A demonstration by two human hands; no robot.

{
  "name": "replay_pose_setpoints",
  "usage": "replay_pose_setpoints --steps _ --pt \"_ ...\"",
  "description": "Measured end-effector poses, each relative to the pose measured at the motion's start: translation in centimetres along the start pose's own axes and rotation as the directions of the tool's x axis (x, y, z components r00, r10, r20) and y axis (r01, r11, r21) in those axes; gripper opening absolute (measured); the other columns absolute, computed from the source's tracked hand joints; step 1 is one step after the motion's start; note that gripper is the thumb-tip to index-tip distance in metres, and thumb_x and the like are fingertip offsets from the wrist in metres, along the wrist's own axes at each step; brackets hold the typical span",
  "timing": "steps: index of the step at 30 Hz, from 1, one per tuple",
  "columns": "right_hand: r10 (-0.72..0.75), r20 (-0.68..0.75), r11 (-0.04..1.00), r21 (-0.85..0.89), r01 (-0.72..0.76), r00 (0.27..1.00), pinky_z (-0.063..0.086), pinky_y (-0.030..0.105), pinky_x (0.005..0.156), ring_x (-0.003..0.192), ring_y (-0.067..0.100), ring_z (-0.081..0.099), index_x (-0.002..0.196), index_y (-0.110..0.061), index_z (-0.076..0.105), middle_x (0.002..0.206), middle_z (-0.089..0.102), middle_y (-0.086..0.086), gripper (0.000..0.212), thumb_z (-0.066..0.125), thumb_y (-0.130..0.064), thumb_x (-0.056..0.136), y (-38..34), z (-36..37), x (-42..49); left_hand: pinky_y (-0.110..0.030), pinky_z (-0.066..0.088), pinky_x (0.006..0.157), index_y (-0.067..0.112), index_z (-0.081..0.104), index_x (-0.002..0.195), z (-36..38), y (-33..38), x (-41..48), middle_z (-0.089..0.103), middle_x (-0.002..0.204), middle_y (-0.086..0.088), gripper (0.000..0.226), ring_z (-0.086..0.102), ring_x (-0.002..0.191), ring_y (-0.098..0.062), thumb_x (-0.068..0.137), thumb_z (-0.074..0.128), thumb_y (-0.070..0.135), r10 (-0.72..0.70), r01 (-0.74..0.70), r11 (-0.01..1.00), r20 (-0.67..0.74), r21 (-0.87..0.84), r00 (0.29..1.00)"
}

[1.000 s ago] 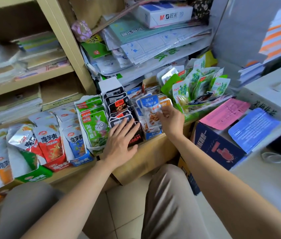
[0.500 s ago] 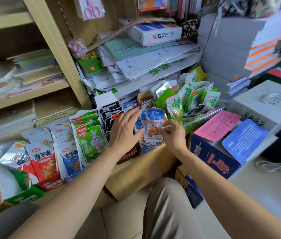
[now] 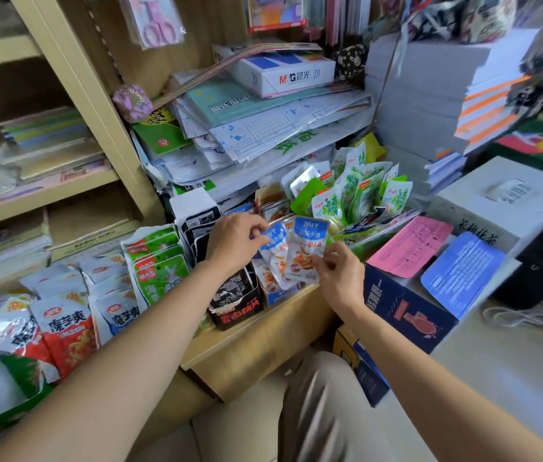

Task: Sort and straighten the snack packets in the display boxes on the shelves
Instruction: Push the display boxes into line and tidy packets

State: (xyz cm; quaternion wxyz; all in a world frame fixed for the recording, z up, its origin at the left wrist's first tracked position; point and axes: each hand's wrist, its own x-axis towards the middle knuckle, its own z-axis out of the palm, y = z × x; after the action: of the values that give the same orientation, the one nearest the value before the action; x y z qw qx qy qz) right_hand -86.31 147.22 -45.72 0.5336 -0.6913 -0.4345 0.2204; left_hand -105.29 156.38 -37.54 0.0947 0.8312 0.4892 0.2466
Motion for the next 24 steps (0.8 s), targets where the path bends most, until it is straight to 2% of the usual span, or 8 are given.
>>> replay_pose_setpoints --steps 2,3,8,10,15,20,22,24 --pt "0.013 -0.083 0.999 0.041 -0.009 0.996 0.062 0.042 0.074 0.085 0.012 0.070 0.097 -0.018 0.059 0.096 0.073 0.001 0.014 0.071 -0.019 0.091 -0.4 -0.4 -0.1 -0.026 0.049 0.065 0.023 0.078 0.101 -0.9 -0.8 -0.1 0.064 0.081 0.010 0.017 0.061 0.072 -0.013 0.084 0.080 0.021 -0.004 0.004 1.000 -0.081 0.000 0.997" --pt "0.015 -0.117 0.998 0.060 -0.008 0.993 0.062 0.041 0.075 0.086 0.012 0.069 0.097 -0.017 0.059 0.094 0.071 -0.001 0.013 0.071 -0.017 0.092 -0.5 -0.7 -0.3 -0.026 0.047 0.065 0.022 0.079 0.101 -1.3 -1.2 -0.1 0.065 0.081 0.009 0.018 0.060 0.072 -0.014 0.084 0.080 0.019 0.006 -0.003 1.000 -0.120 0.024 0.993" --pt "-0.014 -0.159 0.991 0.126 0.035 0.987 0.061 0.028 0.070 0.089 0.004 0.069 0.093 -0.019 0.056 0.093 0.070 -0.005 0.014 0.070 -0.016 0.092 -0.5 -1.9 -1.8 -0.032 0.040 0.075 0.018 0.079 0.096 -1.7 -2.2 -0.4 0.067 0.076 0.003 0.015 0.057 0.075 -0.019 0.081 0.081 0.016 0.110 -0.071 0.980 -0.206 0.186 0.972" --pt "-0.030 -0.144 0.990 0.135 0.049 0.989 0.061 0.025 0.070 0.090 0.003 0.069 0.092 -0.019 0.056 0.094 0.070 -0.006 0.015 0.071 -0.014 0.092 -0.5 -2.0 -2.5 -0.031 0.035 0.077 0.022 0.079 0.097 -1.1 -1.8 -0.8 0.069 0.080 0.005 0.016 0.058 0.081 -0.019 0.081 0.080 0.021 0.143 -0.097 0.963 -0.175 0.252 0.974" --pt "0.021 -0.186 0.990 0.139 0.005 0.982 0.062 0.034 0.073 0.088 0.006 0.070 0.091 -0.020 0.059 0.092 0.069 -0.010 0.015 0.074 -0.017 0.090 0.6 -2.6 -3.8 -0.038 0.039 0.092 0.028 0.073 0.110 -0.4 -0.6 -1.2 0.073 0.100 0.007 0.025 0.057 0.100 -0.019 0.086 0.076 0.033 0.066 -0.036 0.909 -0.059 0.415 0.996" --pt "0.114 -0.217 0.985 0.154 -0.081 0.970 0.062 0.038 0.076 0.089 0.007 0.069 0.092 -0.021 0.060 0.094 0.069 -0.007 0.015 0.075 -0.021 0.089 2.1 -3.2 -5.3 -0.038 0.038 0.088 0.032 0.051 0.143 -0.1 0.4 -1.0 0.067 0.116 0.002 0.059 0.055 0.104 -0.020 0.088 0.071 0.035 0.117 -0.122 0.817 0.045 0.563 0.992" --pt "0.120 -0.208 0.984 0.153 -0.089 0.971 0.062 0.036 0.075 0.089 0.006 0.069 0.094 -0.019 0.061 0.096 0.069 -0.007 0.015 0.074 -0.023 0.089 2.5 -3.2 -5.7 -0.039 0.037 0.093 0.034 0.056 0.140 0.2 0.6 -1.2 0.059 0.125 -0.001 0.050 0.050 0.112 -0.021 0.091 0.067 0.034 0.140 -0.175 0.787 0.106 0.592 0.984" --pt "0.120 -0.211 0.985 0.149 -0.089 0.970 0.062 0.035 0.074 0.088 0.005 0.069 0.095 -0.018 0.061 0.096 0.069 -0.006 0.015 0.074 -0.023 0.090 2.7 -3.3 -5.9 -0.042 0.037 0.099 0.032 0.066 0.129 0.6 0.8 -1.3 0.053 0.134 -0.002 0.039 0.046 0.121 -0.023 0.090 0.062 0.040 0.126 -0.172 0.812 0.120 0.557 0.985"
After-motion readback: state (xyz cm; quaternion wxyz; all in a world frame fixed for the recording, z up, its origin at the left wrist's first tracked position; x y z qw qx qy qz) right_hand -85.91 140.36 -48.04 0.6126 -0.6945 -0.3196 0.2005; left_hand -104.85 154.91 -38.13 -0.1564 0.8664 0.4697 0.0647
